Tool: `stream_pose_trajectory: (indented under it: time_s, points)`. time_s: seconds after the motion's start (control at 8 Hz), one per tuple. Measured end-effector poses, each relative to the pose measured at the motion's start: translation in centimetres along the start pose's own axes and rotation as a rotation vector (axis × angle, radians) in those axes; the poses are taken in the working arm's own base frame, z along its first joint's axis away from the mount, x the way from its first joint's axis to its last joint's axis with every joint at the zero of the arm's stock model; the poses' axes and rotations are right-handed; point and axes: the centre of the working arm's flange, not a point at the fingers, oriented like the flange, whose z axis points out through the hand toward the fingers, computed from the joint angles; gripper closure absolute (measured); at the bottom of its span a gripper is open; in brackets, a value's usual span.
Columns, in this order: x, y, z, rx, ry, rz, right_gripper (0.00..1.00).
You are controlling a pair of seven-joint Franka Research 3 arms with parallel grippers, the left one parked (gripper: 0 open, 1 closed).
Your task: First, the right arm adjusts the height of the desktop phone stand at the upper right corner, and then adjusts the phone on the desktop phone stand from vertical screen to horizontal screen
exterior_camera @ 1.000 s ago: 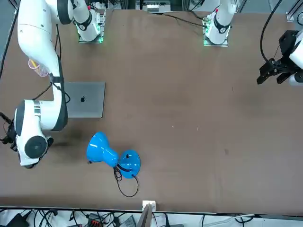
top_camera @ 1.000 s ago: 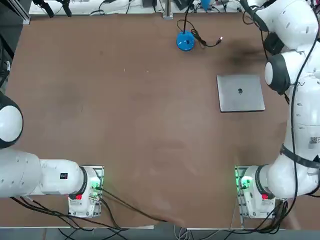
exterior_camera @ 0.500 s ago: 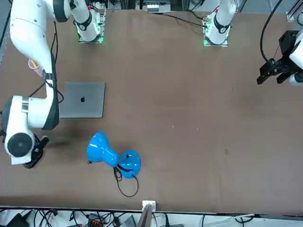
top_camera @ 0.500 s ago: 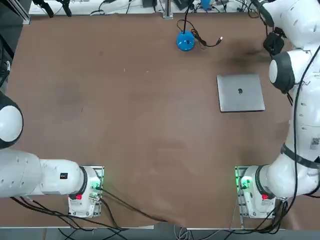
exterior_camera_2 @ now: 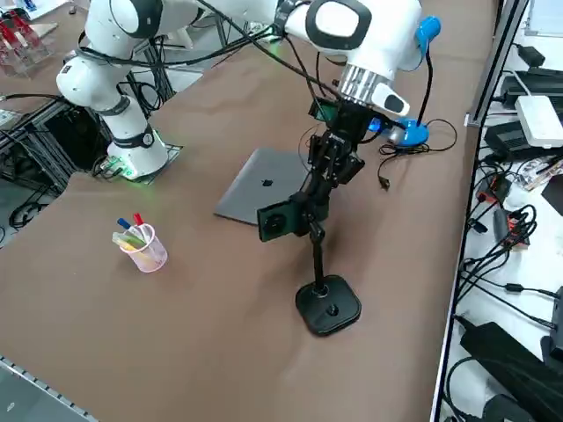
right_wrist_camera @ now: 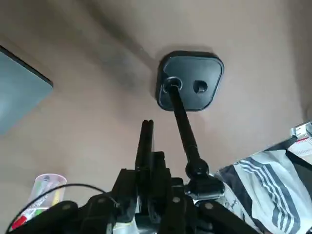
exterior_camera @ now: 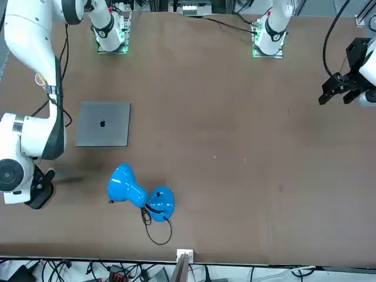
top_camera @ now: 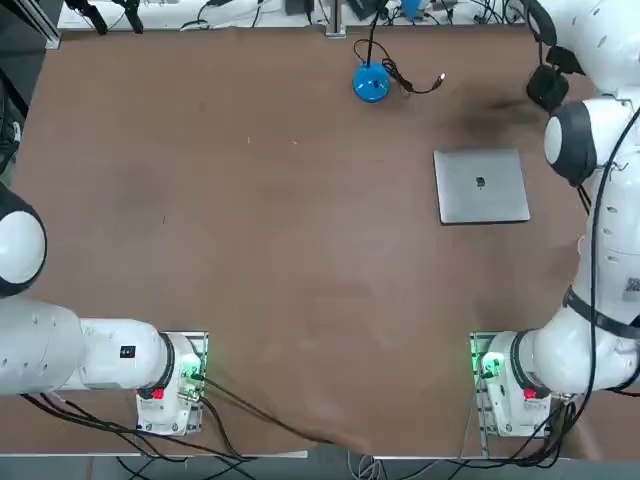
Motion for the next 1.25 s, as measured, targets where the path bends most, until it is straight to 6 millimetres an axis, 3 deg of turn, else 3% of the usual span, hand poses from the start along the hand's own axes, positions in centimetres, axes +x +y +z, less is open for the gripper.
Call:
stream_pose_trajectory:
  time_s: [0.5, 1.0, 1.25]
  points:
    - [-1.7, 1.0, 0.1, 0.011, 0.038, 0.009, 0.84]
    - [-1.9, 1.0, -0.5, 0.020, 0.075, 0.013, 0.81]
    - [-2.3, 1.1, -1.0, 0.015, 0.081, 0.017, 0.71]
